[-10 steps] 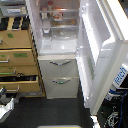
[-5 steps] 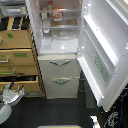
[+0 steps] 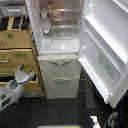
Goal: Opening the fridge
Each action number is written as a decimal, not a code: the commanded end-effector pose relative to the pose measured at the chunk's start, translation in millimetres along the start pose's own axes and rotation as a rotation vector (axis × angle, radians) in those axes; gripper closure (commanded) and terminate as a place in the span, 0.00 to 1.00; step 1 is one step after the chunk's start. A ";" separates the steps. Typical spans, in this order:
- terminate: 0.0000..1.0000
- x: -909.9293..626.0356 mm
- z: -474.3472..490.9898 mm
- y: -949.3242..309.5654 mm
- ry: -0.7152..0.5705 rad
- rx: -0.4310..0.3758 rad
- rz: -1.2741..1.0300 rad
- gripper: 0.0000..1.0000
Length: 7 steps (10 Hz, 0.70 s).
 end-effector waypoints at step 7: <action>0.00 119.1 249.8 -996.2 -0.210 -0.086 -0.852 0.00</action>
